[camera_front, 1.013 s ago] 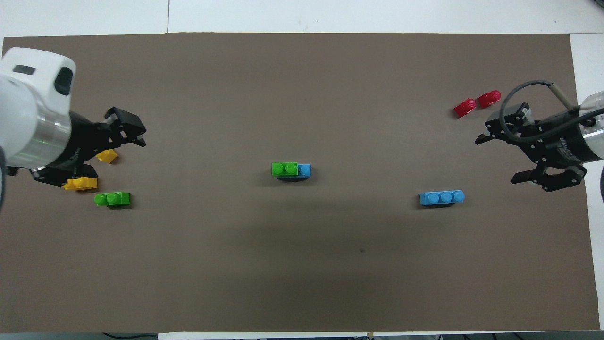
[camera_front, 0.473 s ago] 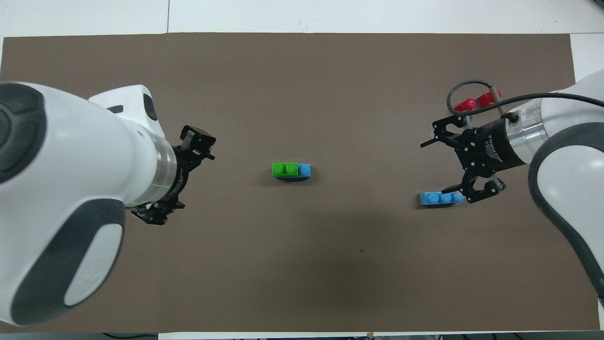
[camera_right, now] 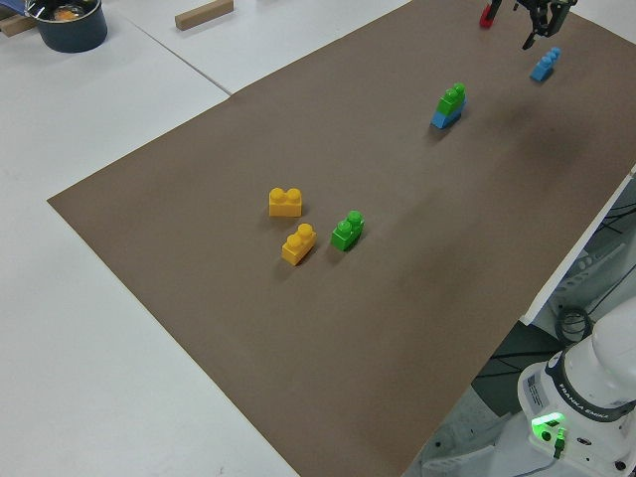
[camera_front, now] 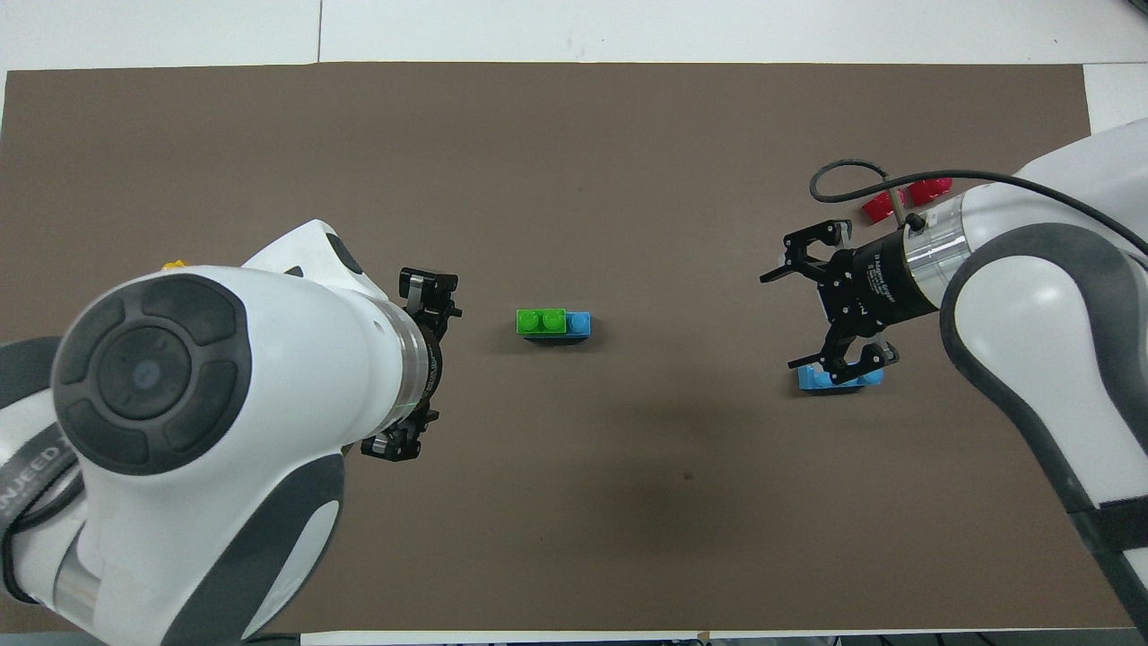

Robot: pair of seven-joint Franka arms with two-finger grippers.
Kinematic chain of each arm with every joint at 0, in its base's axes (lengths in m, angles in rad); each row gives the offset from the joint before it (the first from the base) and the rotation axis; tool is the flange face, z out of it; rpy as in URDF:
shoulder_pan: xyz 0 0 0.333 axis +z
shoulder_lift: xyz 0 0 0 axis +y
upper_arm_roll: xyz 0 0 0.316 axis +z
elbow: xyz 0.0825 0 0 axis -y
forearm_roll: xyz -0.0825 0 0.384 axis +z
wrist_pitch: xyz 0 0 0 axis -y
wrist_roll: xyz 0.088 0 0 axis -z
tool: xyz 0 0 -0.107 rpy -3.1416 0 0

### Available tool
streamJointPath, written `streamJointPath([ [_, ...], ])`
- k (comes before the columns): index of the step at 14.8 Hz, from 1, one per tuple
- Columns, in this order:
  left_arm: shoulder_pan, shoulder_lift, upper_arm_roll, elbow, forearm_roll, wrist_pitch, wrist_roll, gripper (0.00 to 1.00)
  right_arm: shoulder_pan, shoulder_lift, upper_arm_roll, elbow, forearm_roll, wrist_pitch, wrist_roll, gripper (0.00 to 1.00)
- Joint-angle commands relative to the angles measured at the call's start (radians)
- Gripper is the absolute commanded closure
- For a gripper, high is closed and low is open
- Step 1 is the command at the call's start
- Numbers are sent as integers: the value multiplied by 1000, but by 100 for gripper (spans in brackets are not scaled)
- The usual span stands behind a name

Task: Remove green block with left arm and hold with right
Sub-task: 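Move the left gripper and the right gripper toward the joined green-blue bricks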

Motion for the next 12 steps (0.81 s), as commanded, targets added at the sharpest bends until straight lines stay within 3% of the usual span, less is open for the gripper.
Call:
streamJointPath([
  [1, -31, -13, 18, -64, -24, 63, -89, 0, 12, 21, -2, -31, 64, 50, 11, 3],
  [9, -51, 172, 19, -52, -30, 244, -281, 0, 117, 80, -2, -75, 200, 242, 33, 4],
  [12, -39, 198, 21, -41, -29, 285, -293, 0, 120, 117, -2, -72, 214, 286, 34, 4],
])
